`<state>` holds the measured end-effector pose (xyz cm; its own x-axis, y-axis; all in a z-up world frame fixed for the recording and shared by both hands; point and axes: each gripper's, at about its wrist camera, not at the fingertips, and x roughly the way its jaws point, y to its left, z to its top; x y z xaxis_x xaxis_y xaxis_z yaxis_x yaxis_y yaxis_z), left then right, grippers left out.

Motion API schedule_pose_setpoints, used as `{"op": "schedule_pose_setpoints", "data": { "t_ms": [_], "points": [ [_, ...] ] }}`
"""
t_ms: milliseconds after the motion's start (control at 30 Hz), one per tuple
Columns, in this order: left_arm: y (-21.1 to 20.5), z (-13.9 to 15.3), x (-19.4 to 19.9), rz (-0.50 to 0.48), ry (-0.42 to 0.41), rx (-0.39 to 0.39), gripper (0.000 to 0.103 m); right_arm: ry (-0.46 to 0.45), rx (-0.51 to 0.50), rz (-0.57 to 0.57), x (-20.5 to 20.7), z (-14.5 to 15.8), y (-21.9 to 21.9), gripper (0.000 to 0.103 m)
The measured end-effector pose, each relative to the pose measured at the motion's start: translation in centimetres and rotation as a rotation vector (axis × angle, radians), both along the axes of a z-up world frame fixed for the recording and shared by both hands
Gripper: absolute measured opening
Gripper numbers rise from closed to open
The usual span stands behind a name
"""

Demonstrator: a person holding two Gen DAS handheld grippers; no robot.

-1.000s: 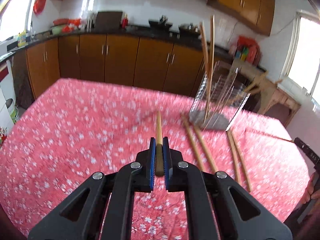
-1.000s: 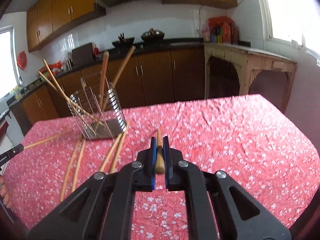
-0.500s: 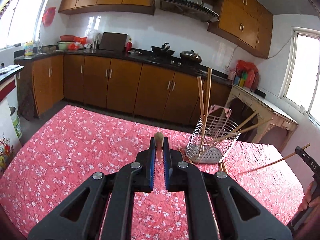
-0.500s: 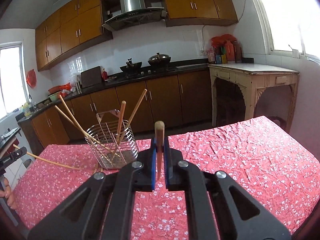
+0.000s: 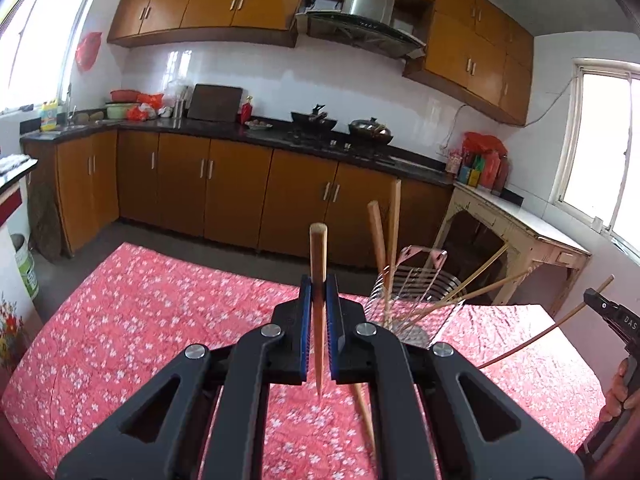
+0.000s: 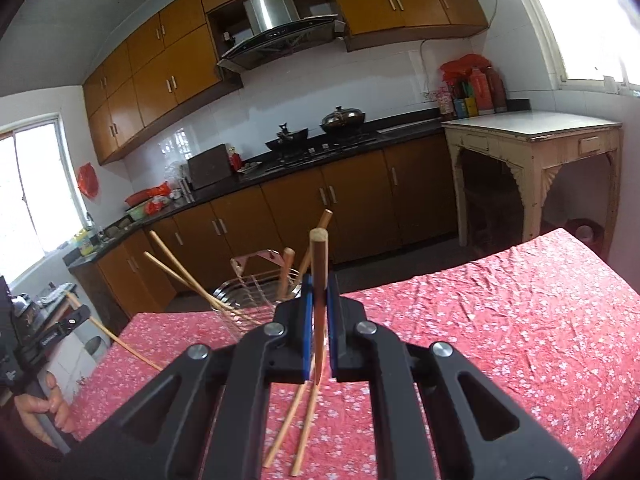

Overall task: Organize utensils
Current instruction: 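Lift both held chopsticks upright and carry them over the wire holder, then lower the chopsticks into the holder and open the left tool while the right tool opens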

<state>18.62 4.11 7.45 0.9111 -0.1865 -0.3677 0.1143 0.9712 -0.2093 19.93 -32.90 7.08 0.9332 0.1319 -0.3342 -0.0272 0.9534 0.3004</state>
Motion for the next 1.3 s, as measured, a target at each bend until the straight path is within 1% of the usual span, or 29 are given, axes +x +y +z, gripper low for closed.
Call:
{"op": "schedule_pose_setpoints", "data": {
  "t_ms": [67,233,333,433,567,667,800,933,1033,1133,1233,1300],
  "points": [
    [-0.6,1.1,0.0,-0.017,-0.02,-0.005,0.007,-0.018,0.017,0.024,-0.3,1.2,0.2,0.008],
    [-2.5,5.2,0.1,-0.035,-0.106,-0.026,0.007,-0.098,0.047,0.077,-0.2,5.4,1.5,0.008],
    [-4.0,8.2,0.4,-0.02,-0.184,-0.045,0.007,-0.153,0.017,0.07,0.5,7.7,2.7,0.008],
    [-5.6,10.1,1.1,0.006,-0.252,-0.051,0.007,-0.174,-0.003,0.067,1.9,9.0,3.6,0.008],
    [-7.5,10.6,2.6,0.022,-0.295,-0.049,0.007,-0.173,-0.067,0.055,4.4,9.3,5.2,0.008],
    [-8.9,9.5,4.8,0.018,-0.261,-0.031,0.007,-0.14,-0.076,0.064,6.3,8.6,5.5,0.008],
    [-9.6,7.3,6.6,-0.002,-0.198,-0.027,0.007,-0.084,-0.068,0.1,8.4,7.1,5.9,0.008],
    [-9.7,5.7,7.6,-0.019,-0.145,-0.018,0.007,-0.032,-0.079,0.126,10.0,5.8,6.4,0.008],
    [-9.5,5.2,8.2,-0.035,-0.106,-0.029,0.007,0.019,-0.071,0.137,11.3,4.5,6.5,0.008],
    [-9.7,4.6,8.7,-0.034,-0.083,-0.002,0.007,0.061,-0.053,0.134,12.5,3.1,6.4,0.008],
    [-9.9,3.8,9.4,-0.034,-0.05,0.008,0.007,0.101,-0.035,0.129,13.7,1.7,6.4,0.008],
    [-9.9,3.2,9.9,-0.032,-0.026,0.012,0.007,0.124,-0.04,0.119,14.2,0.9,6.5,0.008]
  ]
}}
